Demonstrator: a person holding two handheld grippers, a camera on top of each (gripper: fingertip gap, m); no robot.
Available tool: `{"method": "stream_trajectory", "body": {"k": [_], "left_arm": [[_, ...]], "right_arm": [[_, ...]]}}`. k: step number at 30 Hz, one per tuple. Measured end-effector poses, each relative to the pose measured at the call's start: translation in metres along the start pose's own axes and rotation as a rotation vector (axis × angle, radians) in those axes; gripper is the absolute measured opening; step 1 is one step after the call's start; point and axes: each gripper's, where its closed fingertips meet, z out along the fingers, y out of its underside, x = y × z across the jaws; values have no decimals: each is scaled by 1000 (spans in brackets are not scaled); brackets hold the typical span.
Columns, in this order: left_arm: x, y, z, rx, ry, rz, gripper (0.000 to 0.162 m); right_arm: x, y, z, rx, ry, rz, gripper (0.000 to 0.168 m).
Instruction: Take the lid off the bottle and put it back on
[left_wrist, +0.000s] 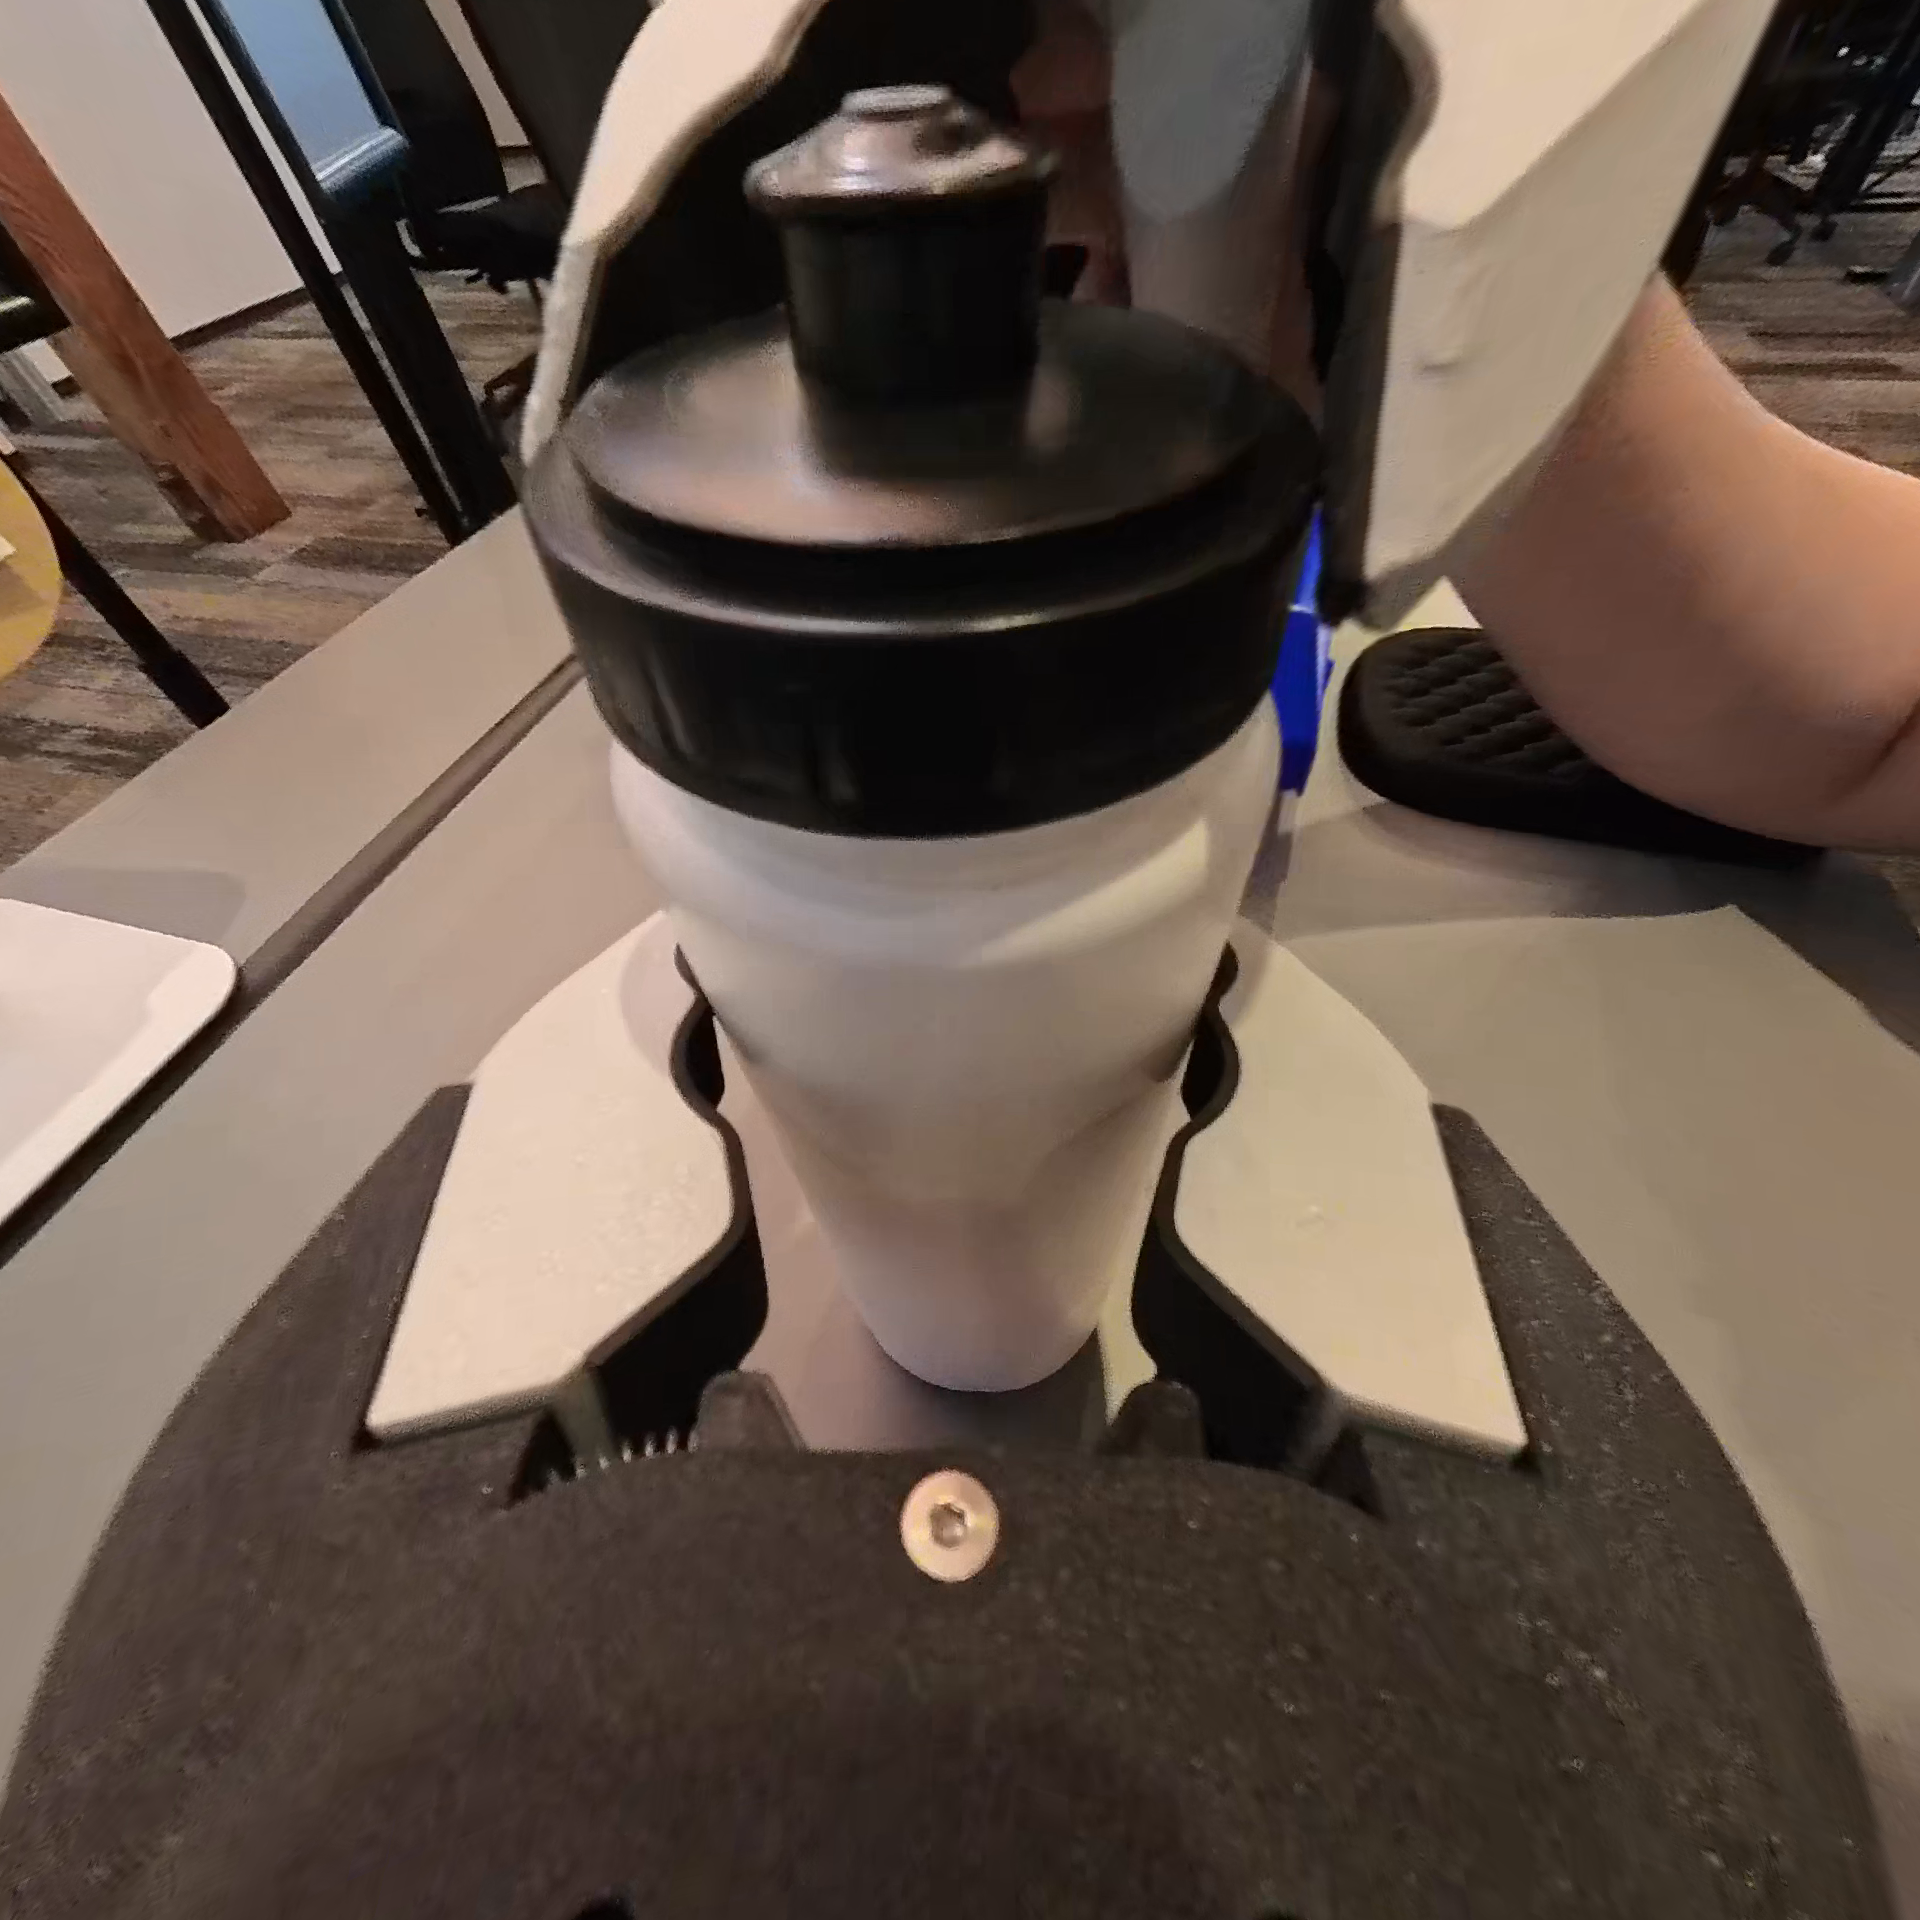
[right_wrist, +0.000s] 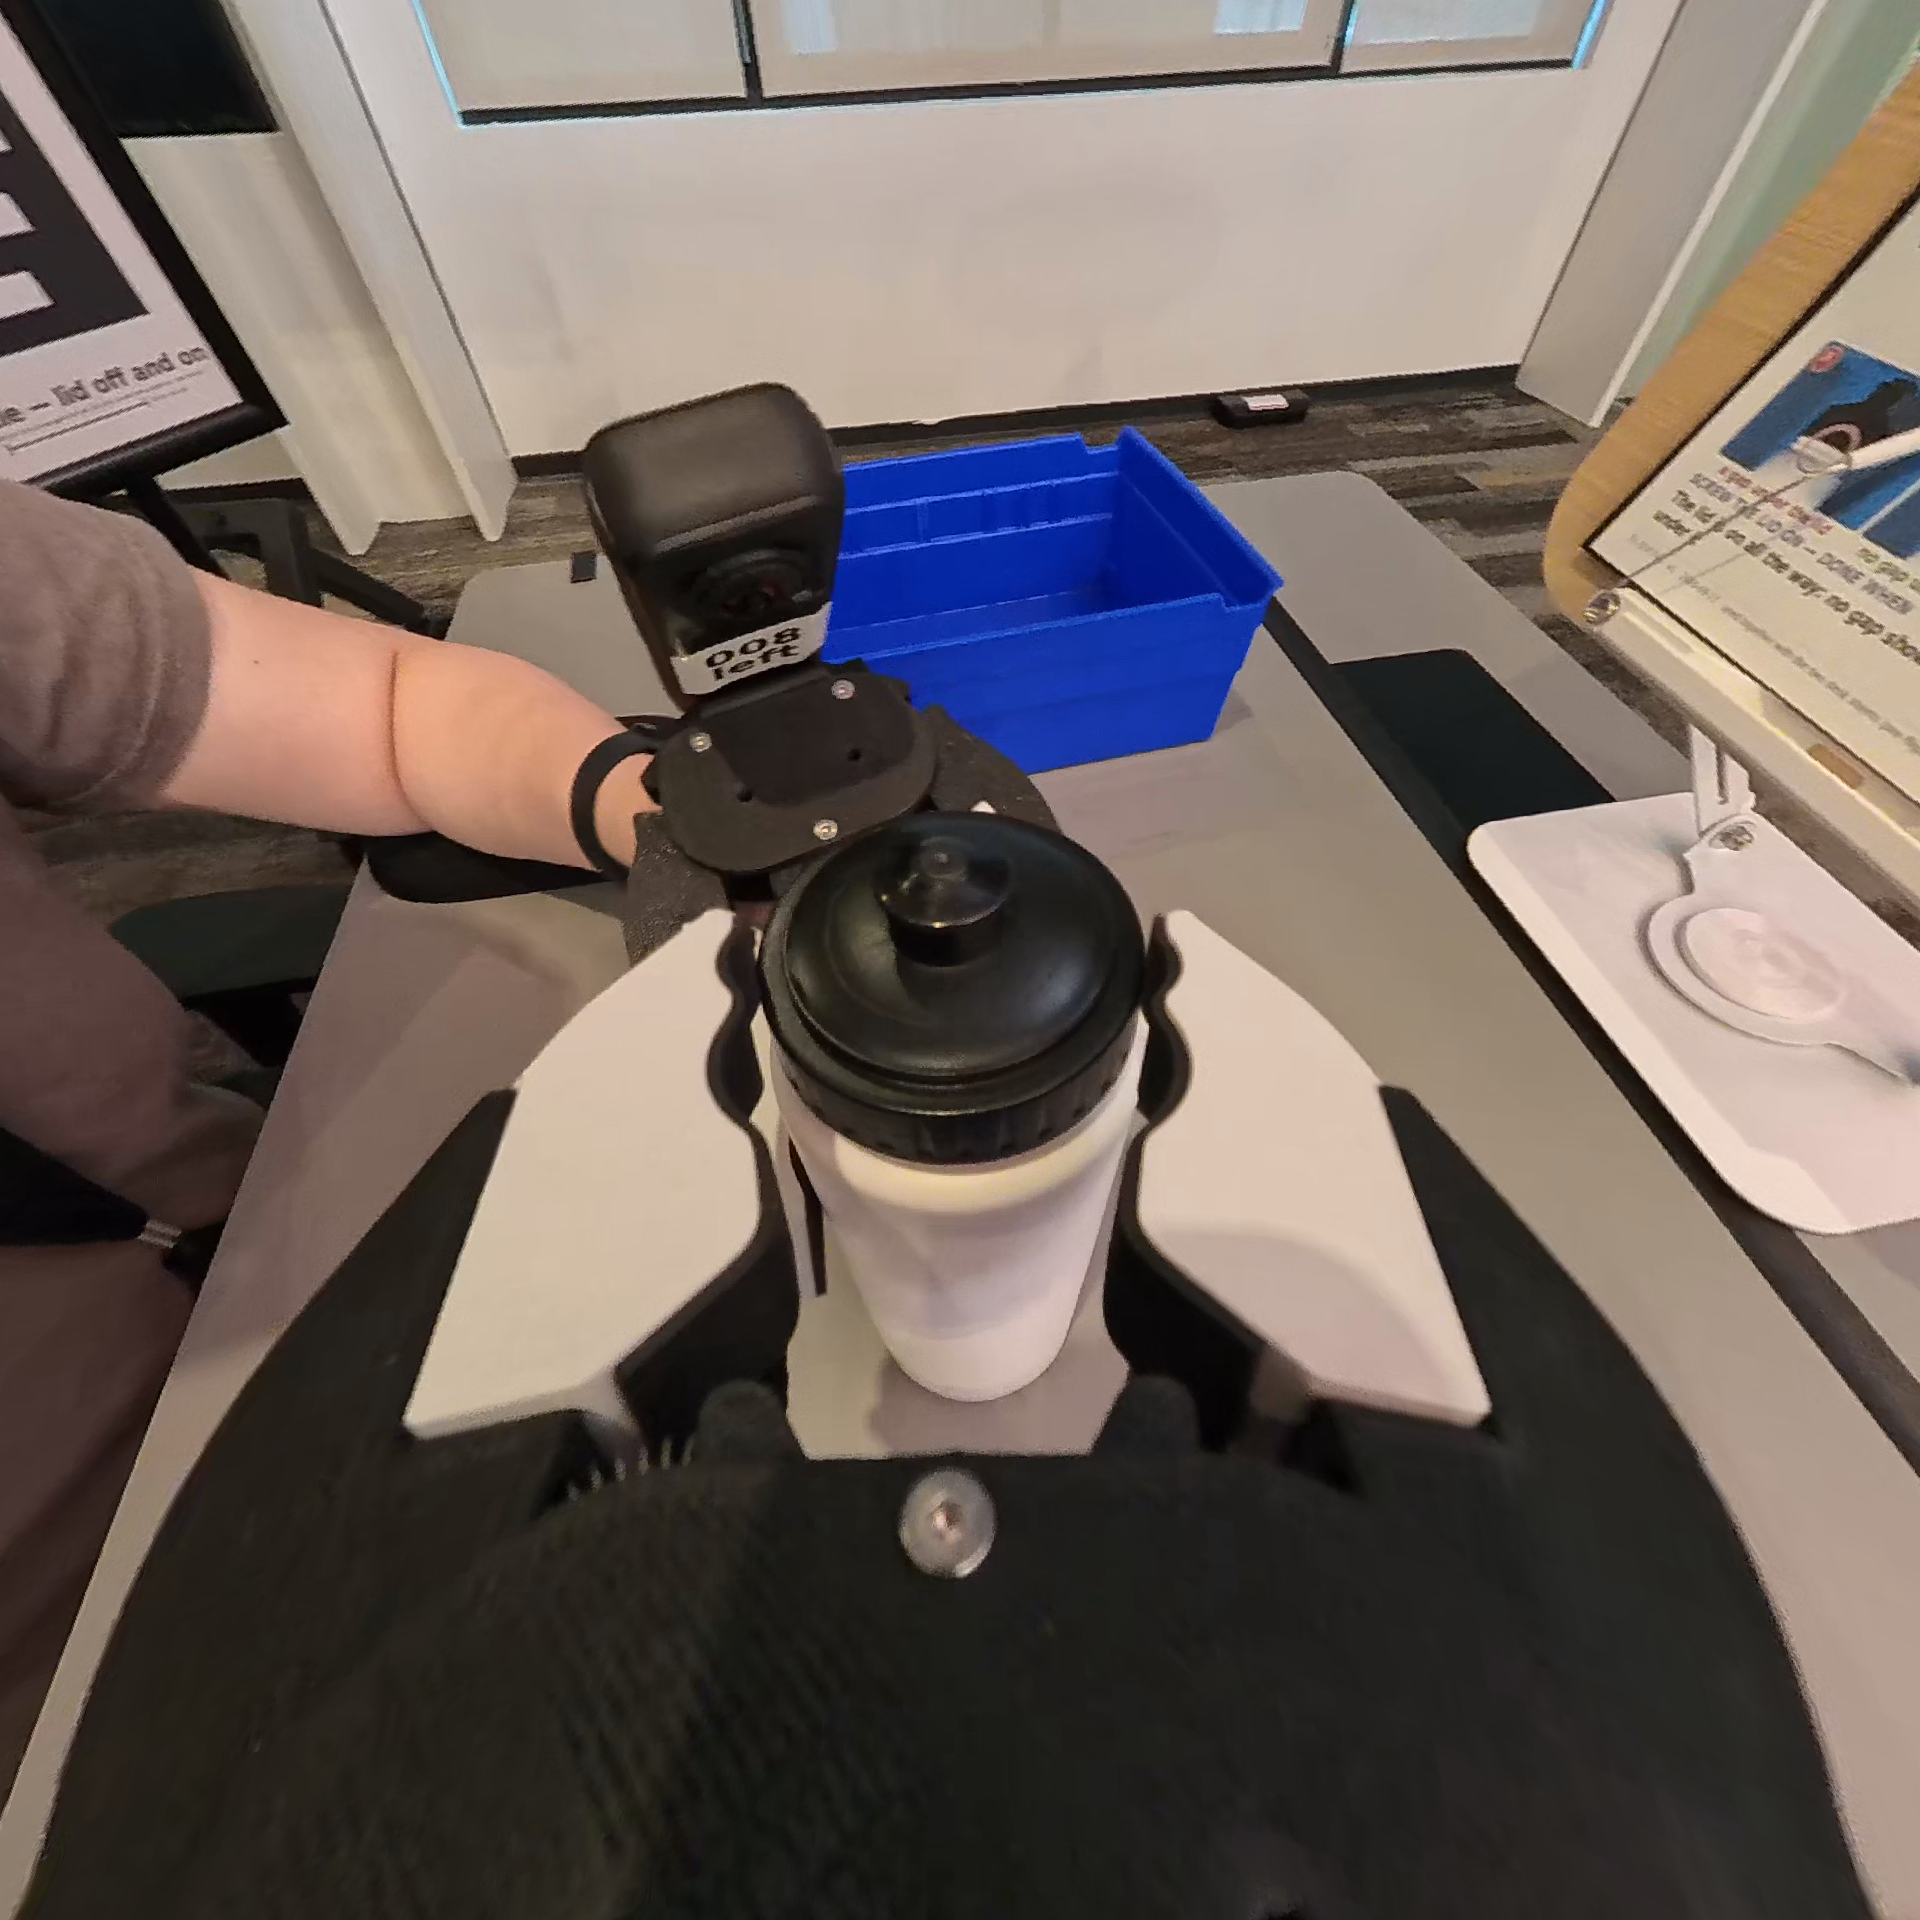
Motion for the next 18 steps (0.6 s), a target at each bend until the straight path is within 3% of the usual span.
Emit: {"method": "stream_trajectory", "body": {"k": [10,15,18], "left_arm": [[-27,3,-8,-26,-338,-34,90],[-16,-3,-4,72,-197,102,99],[-6,-8,-6,132,-14,48,103]], "right_arm": [[13,-3,10,11,153,48,73],[12,-2,5,18,99,45,73],[9,-2,4,20,65,24,73]]}}
